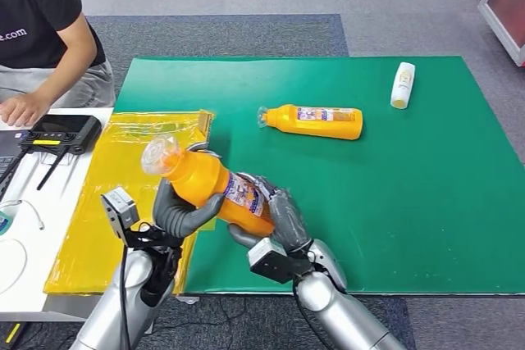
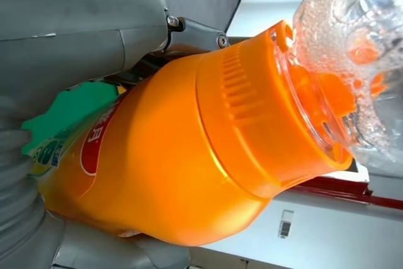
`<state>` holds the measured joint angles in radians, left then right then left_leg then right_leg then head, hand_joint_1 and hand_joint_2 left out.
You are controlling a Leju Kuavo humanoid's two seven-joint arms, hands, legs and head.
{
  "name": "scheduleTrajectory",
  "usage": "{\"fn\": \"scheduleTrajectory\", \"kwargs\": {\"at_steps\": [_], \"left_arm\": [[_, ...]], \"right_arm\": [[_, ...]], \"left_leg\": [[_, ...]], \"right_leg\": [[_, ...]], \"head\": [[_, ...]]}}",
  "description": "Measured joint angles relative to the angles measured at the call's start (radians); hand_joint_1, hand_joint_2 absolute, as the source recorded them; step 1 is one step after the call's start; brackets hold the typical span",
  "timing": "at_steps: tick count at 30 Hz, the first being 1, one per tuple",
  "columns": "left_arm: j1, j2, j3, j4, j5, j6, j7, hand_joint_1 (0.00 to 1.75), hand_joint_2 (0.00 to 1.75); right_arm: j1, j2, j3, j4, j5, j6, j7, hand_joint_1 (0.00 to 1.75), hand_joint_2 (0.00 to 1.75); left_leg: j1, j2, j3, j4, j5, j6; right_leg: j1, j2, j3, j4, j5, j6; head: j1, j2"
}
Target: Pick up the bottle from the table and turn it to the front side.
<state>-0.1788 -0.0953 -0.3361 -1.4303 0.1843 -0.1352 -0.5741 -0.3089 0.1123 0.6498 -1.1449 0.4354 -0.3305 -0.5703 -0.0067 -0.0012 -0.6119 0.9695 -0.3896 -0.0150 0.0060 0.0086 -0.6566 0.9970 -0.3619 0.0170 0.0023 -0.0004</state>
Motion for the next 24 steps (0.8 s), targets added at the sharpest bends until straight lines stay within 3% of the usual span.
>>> {"fn": "scheduleTrajectory", "kwargs": {"at_steps": [16, 24], "left_arm": [[0.011, 0.050, 0.002, -0.006, -0.152, 0.156, 0.025, 1.75, 1.75], [-0.009, 0.126, 0.000, -0.015, -0.452, 0.283, 0.064, 1.75, 1.75]], "right_arm": [[0.019, 0.015, -0.001, 0.000, -0.041, -0.060, -0.007, 0.00, 1.75], [0.036, 0.016, -0.010, 0.000, -0.051, -0.065, -0.007, 0.00, 1.75]], "left_leg": [[0.000, 0.000, 0.000, 0.000, 0.000, 0.000], [0.000, 0.000, 0.000, 0.000, 0.000, -0.001]], "right_leg": [[0.000, 0.000, 0.000, 0.000, 0.000, 0.000], [0.000, 0.000, -0.001, 0.000, 0.000, -0.001]], "head": [[0.000, 0.000], [0.000, 0.000]]}}
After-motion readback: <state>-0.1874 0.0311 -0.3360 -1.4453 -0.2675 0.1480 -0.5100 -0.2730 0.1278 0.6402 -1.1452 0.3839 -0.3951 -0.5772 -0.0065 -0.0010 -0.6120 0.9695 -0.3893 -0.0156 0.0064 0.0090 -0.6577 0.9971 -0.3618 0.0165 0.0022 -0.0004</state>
